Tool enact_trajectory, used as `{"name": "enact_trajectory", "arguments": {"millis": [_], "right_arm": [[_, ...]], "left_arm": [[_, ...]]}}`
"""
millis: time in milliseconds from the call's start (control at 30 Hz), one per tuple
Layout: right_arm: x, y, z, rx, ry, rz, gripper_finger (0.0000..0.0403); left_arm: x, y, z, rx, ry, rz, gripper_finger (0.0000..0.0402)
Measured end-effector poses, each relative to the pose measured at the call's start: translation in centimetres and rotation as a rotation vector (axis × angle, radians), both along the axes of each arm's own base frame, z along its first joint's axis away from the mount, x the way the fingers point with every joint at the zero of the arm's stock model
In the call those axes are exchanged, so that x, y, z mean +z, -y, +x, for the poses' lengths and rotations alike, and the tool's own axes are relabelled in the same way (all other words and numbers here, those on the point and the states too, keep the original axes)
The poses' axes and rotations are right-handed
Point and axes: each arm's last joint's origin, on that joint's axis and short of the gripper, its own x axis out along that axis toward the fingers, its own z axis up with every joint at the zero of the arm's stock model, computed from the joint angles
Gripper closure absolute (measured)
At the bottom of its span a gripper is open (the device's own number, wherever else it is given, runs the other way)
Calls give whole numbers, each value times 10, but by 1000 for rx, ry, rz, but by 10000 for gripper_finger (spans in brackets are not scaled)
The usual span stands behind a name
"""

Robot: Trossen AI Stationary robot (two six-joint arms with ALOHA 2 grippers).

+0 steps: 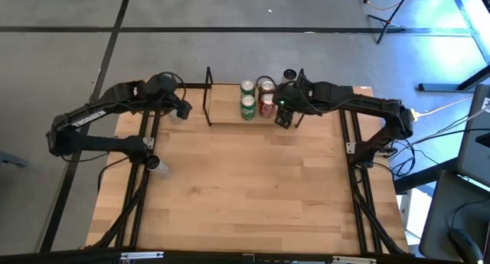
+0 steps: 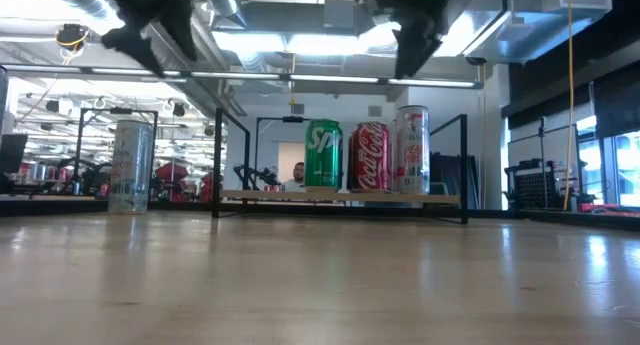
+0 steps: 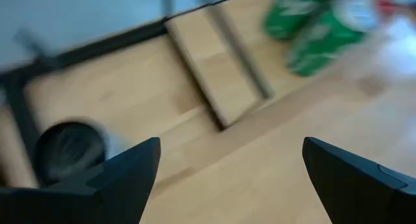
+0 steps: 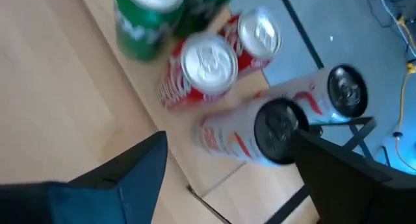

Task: Place canned beverage on shelf
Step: Put the white yellow soda can on the shelf

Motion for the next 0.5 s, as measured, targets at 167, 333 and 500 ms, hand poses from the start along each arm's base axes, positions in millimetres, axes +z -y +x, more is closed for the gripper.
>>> {"name": "enact_trajectory", "arguments": {"millis": [167, 333, 500], "right_arm": [[-13, 10, -16, 50, -20, 51, 91], [-25, 18, -22, 79, -32, 125, 91], [-31, 20, -25, 96, -51, 141, 91]], "left_arm": [[-12, -24, -6, 174, -78, -85, 38], [-22, -44, -6, 255, -160, -141, 39], [-17, -57, -7, 310, -355, -151, 47]]}}
